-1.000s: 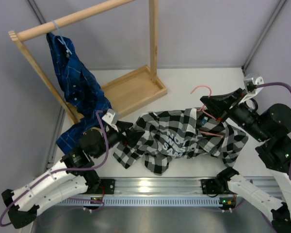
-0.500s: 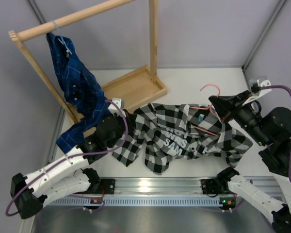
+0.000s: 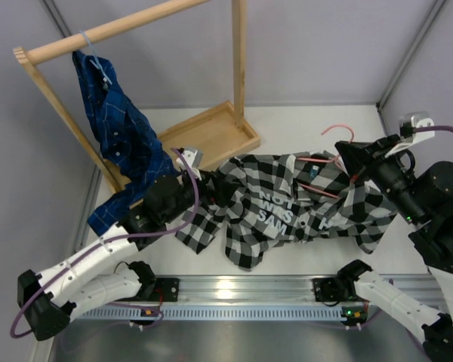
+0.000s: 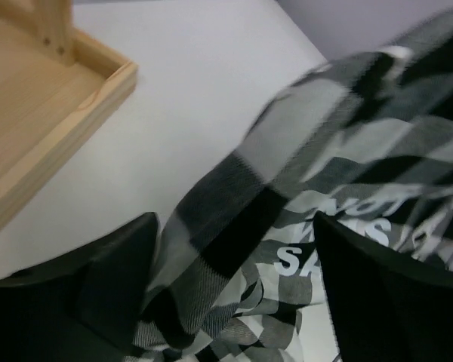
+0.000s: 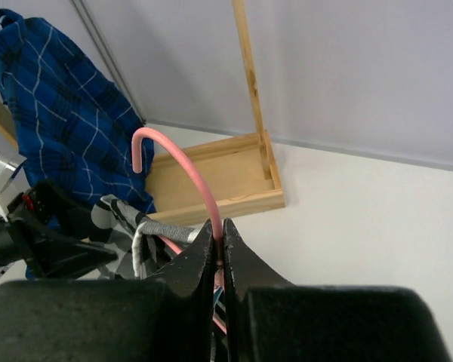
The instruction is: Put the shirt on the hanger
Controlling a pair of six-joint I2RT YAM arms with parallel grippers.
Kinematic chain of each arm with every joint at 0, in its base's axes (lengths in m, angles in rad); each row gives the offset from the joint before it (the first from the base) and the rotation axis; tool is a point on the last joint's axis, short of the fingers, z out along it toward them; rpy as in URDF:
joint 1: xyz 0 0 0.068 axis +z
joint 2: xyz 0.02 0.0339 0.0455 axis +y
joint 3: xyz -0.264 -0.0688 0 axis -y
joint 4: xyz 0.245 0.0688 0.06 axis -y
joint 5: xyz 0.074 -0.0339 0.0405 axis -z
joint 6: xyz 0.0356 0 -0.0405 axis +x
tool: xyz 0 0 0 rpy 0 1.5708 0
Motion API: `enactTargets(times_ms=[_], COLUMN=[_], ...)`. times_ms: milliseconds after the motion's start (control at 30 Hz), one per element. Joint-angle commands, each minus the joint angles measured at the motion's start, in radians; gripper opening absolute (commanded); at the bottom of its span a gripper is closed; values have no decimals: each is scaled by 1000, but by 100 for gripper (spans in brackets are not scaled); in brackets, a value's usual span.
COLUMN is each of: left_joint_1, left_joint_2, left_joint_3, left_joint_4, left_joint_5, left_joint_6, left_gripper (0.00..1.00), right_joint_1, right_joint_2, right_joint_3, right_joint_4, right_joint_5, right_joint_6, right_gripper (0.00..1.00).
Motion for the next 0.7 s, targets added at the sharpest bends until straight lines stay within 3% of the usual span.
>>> enactTargets(times_ms=[0, 100, 133, 167, 300, 333, 400, 433, 467, 533, 667], left_joint_1=[3, -12, -23, -51, -69, -69, -69, -69, -69, -69, -69], left_joint_2=[-2, 20, 35, 49, 156, 188, 297, 340, 377, 435, 377], left_joint_3=[132, 240, 277, 313, 565, 616, 716, 811, 854, 896, 792], left_joint_4=[69, 74, 71, 69, -44, -145, -250, -309, -416, -445, -443], left_joint_5=[315, 558, 737, 789, 733, 729, 793, 918, 950, 944, 941], left_joint_6=[60, 113, 142, 196, 308, 378, 461, 556, 587, 591, 606], left_gripper=[98, 98, 98, 98, 98, 98, 98, 98, 98, 98, 98], right_joint_1=[7, 7, 6, 7, 6, 6, 7, 6, 6, 6, 7], right_joint_2=[16, 35, 44, 54, 56, 53, 47, 45, 45, 41, 35], right_joint_3=[88, 123, 143, 150, 151, 145, 140, 137, 137, 139, 130], right_joint_4=[29, 9, -9, -12, -12, -12, -11, -12, -12, -17, -18], right_joint_5=[5, -3, -39, -67, -159, -168, -190, -222, -237, -222, -73], right_joint_6=[-25, -45, -53, -57, -65, -65, -76, -77, -82, -77, -64], right_gripper=[0, 0, 0, 0, 0, 0, 0, 0, 0, 0, 0])
